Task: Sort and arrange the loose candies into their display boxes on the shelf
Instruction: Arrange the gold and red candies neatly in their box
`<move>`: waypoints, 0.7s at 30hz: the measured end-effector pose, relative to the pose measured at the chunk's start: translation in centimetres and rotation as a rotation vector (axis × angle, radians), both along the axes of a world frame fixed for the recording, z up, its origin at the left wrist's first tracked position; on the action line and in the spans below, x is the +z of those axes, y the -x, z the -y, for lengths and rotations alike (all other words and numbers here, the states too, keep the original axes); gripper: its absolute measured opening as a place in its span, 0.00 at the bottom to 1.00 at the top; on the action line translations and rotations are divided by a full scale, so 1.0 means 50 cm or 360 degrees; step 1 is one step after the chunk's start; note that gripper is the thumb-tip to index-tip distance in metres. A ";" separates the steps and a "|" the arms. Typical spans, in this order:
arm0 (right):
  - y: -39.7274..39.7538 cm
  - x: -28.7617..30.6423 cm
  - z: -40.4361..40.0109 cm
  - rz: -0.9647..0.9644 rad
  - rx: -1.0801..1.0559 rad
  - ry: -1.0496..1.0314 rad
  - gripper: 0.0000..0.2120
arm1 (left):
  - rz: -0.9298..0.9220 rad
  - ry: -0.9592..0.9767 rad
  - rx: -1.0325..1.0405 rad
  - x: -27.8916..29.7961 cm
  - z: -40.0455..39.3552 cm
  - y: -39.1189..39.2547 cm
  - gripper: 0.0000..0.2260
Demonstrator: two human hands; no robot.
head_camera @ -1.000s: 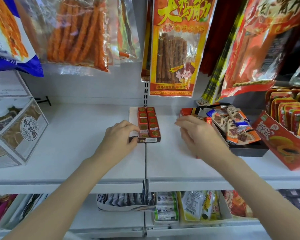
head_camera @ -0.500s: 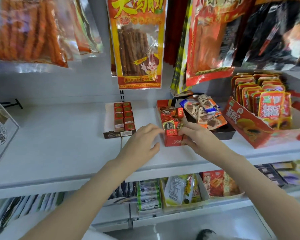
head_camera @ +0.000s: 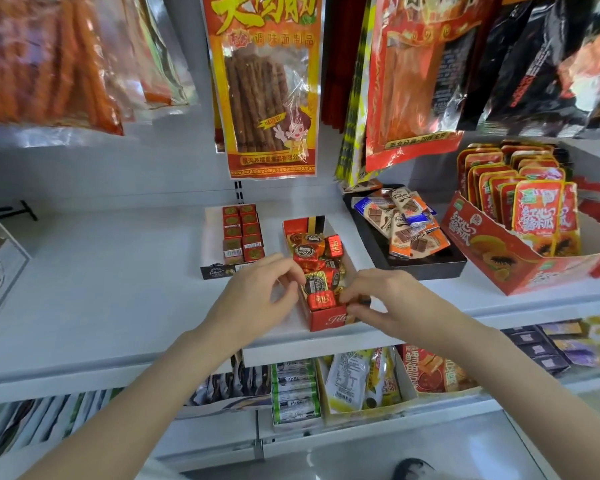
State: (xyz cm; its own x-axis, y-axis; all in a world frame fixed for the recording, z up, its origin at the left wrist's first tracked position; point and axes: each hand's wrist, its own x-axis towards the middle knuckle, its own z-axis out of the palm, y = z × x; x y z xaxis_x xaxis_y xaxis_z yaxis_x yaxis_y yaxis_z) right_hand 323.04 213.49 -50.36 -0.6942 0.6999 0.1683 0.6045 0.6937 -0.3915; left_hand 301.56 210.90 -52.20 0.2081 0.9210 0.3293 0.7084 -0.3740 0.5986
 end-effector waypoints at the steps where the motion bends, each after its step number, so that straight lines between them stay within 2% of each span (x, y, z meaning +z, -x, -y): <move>1: -0.002 0.011 -0.004 -0.0084 -0.0052 0.0085 0.07 | 0.0016 -0.0033 0.0043 0.001 -0.002 0.004 0.07; 3: -0.003 0.026 -0.023 -0.0265 -0.0181 0.0114 0.07 | 0.0046 -0.0091 0.0131 0.008 -0.012 0.006 0.08; 5: 0.004 0.030 -0.051 -0.0300 -0.0327 0.0071 0.12 | 0.0046 -0.0088 0.0170 0.017 -0.026 0.003 0.11; 8: 0.030 0.023 -0.092 -0.0113 -0.0441 0.0159 0.21 | -0.0092 0.0063 0.0127 0.024 -0.052 -0.008 0.20; 10: 0.048 0.011 -0.116 0.0045 -0.0448 0.0167 0.24 | -0.0218 0.0102 0.0068 0.024 -0.069 -0.013 0.20; 13: 0.065 -0.006 -0.142 0.0220 -0.0433 0.0070 0.23 | -0.0234 0.0171 -0.0011 0.021 -0.091 -0.010 0.18; 16: 0.072 -0.010 -0.155 0.0239 -0.0452 0.0040 0.21 | -0.0179 0.0226 -0.0073 0.024 -0.103 -0.001 0.17; 21: 0.044 0.026 -0.158 -0.0067 -0.0329 0.0433 0.14 | -0.0086 0.0284 -0.0144 0.029 -0.104 0.012 0.15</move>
State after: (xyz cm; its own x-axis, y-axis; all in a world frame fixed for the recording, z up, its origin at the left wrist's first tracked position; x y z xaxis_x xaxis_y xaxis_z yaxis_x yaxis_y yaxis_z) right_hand 320.82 221.38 -49.08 -0.5293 0.8482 -0.0185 0.7010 0.4249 -0.5727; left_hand 300.96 216.12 -50.73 0.3057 0.9405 0.1486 0.7096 -0.3291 0.6231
